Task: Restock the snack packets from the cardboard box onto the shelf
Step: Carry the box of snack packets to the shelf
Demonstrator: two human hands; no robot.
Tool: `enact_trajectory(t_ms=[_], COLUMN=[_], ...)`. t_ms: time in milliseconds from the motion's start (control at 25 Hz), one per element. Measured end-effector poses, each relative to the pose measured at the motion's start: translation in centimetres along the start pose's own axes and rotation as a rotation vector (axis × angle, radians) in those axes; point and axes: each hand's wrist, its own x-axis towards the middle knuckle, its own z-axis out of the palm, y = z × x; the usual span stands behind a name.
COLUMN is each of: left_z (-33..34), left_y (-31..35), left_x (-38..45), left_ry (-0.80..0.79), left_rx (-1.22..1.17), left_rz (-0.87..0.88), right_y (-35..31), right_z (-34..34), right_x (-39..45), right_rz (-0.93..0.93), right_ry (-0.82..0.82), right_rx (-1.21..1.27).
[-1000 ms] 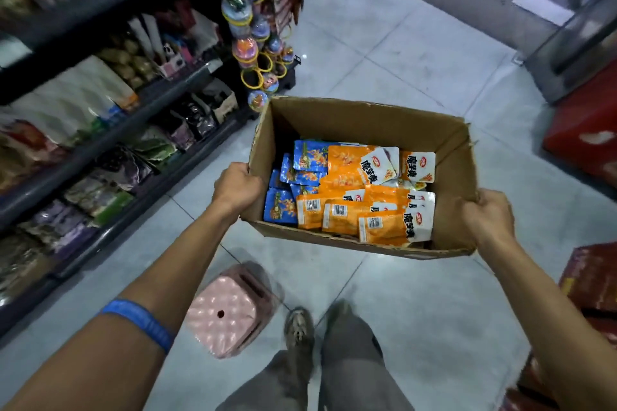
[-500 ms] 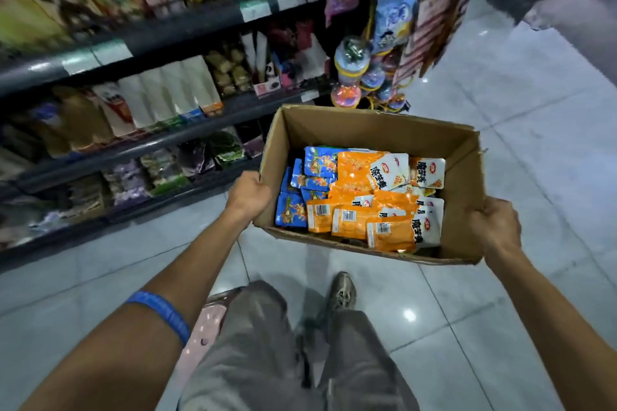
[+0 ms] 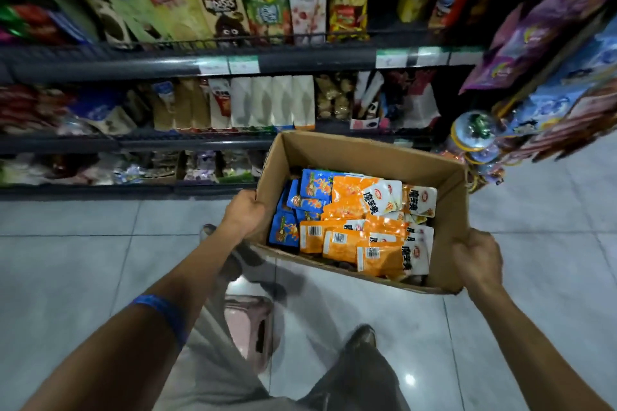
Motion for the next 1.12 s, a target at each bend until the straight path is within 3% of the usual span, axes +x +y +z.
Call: enact_trajectory(t_ms=[200,400,560,760,1120], left_z=[-7.0,-16.5,-21.3,-20.1,-1.4], left_y=[-10.0,-21.6,-28.6,-35.6,-48.5], left_x=[9.0,19.0,23.1,27.6,46.0], left_ry=[0.023,-0.023,-0.03,0.0,0.069], left_rx=[-0.064,-0.055,-0.057,-0.028,-0.01], left_rz=[-0.115,-0.115,-0.137,-0.202,-0.28], right_y=[-8.7,-18.4,-24.0,-20.8,-6.0], right_z=[13.7,28.9,37.3,46.2,70.3], right_x=[-1.5,-6.2,-8.7,-6.8,7.1], right_rz=[-0.041,0.044,0.092,0.147,0.174], right_ry=[-0.037,-0.023,-0.055,-0.087,-0.098], right_rx=[-0.033,-0.089,-0.201,-0.147,-0.23])
